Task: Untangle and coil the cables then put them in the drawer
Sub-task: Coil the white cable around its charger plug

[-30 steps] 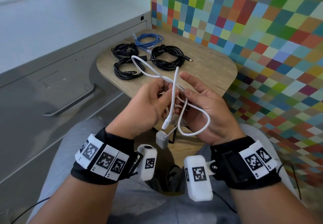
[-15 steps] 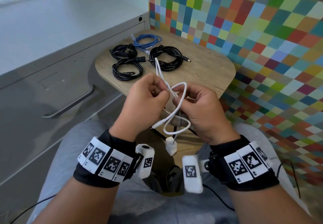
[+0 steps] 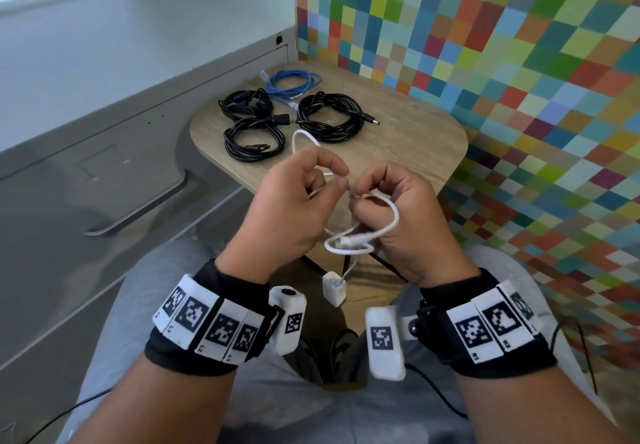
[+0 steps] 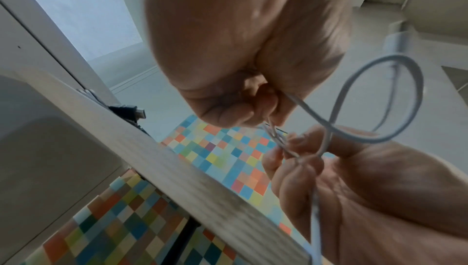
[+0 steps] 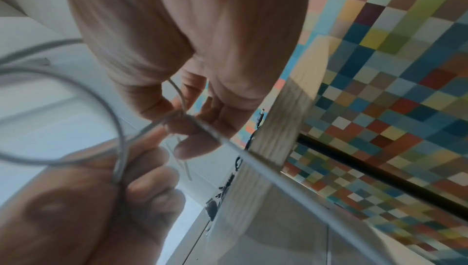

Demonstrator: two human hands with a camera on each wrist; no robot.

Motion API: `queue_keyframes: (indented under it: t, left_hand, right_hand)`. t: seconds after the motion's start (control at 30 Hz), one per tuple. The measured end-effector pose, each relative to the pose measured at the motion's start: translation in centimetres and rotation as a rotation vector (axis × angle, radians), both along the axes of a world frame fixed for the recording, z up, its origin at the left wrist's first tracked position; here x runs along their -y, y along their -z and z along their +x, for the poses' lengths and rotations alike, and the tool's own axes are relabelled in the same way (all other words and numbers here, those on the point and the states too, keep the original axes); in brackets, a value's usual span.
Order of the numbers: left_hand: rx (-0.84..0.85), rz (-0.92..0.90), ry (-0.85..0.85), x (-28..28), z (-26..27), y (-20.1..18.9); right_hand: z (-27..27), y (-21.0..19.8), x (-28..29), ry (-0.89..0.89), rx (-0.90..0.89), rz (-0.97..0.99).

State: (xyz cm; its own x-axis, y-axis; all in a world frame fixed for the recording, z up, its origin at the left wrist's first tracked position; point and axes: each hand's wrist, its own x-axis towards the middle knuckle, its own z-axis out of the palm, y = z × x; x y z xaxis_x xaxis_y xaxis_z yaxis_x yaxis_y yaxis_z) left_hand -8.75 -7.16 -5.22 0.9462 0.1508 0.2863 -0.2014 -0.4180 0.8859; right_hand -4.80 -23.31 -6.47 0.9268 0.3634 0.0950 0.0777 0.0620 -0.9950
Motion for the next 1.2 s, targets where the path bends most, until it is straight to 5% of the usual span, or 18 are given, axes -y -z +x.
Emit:
queue_keyframes:
  t: [0.33, 0.5, 0.67, 0.83, 1.03, 1.2]
  left_hand:
    - [0.199, -0.053, -0.176, 0.1, -0.1, -0.5]
    - [0.034, -0.07, -0.05, 0.0, -0.1, -0.7]
    - [0.079, -0.102, -0.028, 0.3, -0.7, -1.4]
    - [-0.169, -0.015, 0.052, -0.4, -0.5, -1.3]
    - [-0.138, -0.003, -0.077, -0.4, -0.1, -0.7]
    - [-0.158, 0.004, -0.022, 0.1, -0.3, -0.7]
  right_hand:
    - [-0.1, -0.4, -0.2, 0.195, 0.103, 0.05]
    - [0.2, -0.4, 0.2, 0.297, 0.069, 0.134]
    - [0.5, -0.4, 0.4, 0.323, 0.049, 0.165]
    - [0.3, -0.6, 0.7, 0.26, 0.096, 0.095]
    - [0.0, -0.3, 0.3, 0.203, 0.148, 0.003]
    - [-0.3, -0.4, 0.2, 0.233, 0.173, -0.02]
